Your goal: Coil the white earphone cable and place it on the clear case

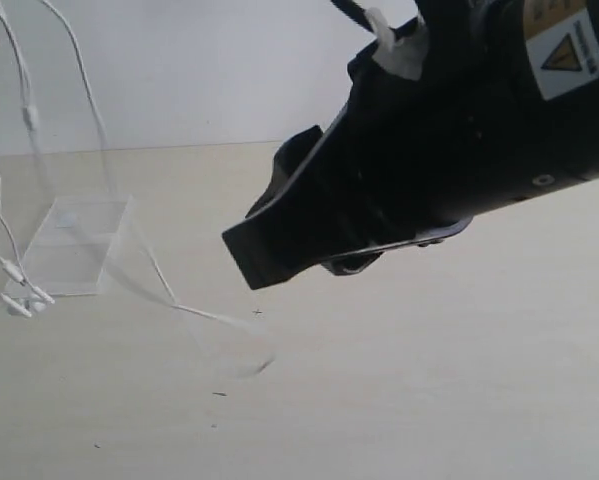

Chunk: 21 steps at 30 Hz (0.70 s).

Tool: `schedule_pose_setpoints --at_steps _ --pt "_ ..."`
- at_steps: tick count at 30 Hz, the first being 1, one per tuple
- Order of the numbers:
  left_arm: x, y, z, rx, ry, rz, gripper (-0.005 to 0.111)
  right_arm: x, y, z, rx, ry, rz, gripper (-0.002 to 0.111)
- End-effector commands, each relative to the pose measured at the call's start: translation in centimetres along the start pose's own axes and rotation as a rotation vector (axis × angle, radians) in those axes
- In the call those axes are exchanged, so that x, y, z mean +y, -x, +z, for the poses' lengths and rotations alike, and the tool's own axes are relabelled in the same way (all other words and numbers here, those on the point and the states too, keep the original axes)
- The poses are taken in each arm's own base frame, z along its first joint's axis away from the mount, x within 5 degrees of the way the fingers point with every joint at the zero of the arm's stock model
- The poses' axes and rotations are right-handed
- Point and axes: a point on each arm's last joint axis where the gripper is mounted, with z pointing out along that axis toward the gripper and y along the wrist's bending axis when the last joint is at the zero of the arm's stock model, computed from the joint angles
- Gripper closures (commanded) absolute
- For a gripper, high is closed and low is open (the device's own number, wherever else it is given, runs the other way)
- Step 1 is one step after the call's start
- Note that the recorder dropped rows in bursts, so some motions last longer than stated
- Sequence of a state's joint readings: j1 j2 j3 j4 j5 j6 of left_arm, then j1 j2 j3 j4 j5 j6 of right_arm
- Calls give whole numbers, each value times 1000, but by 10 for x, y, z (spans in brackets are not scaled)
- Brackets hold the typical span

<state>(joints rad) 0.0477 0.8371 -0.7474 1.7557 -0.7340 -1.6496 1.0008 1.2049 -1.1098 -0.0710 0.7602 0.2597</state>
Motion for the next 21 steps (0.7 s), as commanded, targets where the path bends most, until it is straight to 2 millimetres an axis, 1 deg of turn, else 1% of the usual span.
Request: schedule_pose_setpoints --at_steps 1,6,11,15,21 --pt "1 1 -1 -11 17 -13 107 2 -3 0 25 26 -14 46" --pt "1 1 -1 -11 17 -18 107 6 -4 -1 28 66 -41 46" --pt "1 1 -1 -11 17 -59 107 8 -1 -1 -9 93 -132 46" --pt "1 1 -1 -11 17 -72 107 12 1 -1 -33 132 -150 46" --pt "1 1 -1 -12 19 -98 107 18 6 -2 -101 192 -186 52"
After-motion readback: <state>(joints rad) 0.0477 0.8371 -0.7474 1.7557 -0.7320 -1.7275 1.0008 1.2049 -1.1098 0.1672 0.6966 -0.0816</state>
